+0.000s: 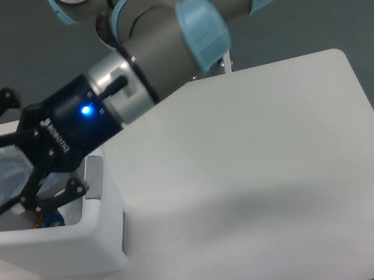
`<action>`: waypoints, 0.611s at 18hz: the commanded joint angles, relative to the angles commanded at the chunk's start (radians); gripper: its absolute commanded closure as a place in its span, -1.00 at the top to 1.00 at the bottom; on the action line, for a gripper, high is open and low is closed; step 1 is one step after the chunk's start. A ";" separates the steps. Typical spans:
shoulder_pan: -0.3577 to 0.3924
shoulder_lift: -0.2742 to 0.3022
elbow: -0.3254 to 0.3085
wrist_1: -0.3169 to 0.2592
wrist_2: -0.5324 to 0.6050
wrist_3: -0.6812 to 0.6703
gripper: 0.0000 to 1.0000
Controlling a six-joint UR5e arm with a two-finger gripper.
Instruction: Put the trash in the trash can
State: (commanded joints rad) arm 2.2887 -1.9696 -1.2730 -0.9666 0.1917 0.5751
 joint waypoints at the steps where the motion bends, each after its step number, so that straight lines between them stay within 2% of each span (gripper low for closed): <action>1: 0.000 0.000 -0.017 0.005 0.000 0.032 -0.04; 2: -0.002 0.003 -0.043 0.005 0.000 0.076 0.32; 3: 0.000 0.006 -0.054 0.005 0.000 0.095 0.76; 4: 0.000 0.009 -0.061 0.005 0.000 0.100 0.92; 5: -0.002 0.011 -0.069 0.005 0.000 0.101 1.00; 9: 0.005 0.020 -0.075 0.005 0.000 0.097 1.00; 11: 0.034 0.021 -0.081 0.005 0.000 0.095 1.00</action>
State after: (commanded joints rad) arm 2.3222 -1.9482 -1.3545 -0.9618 0.1917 0.6704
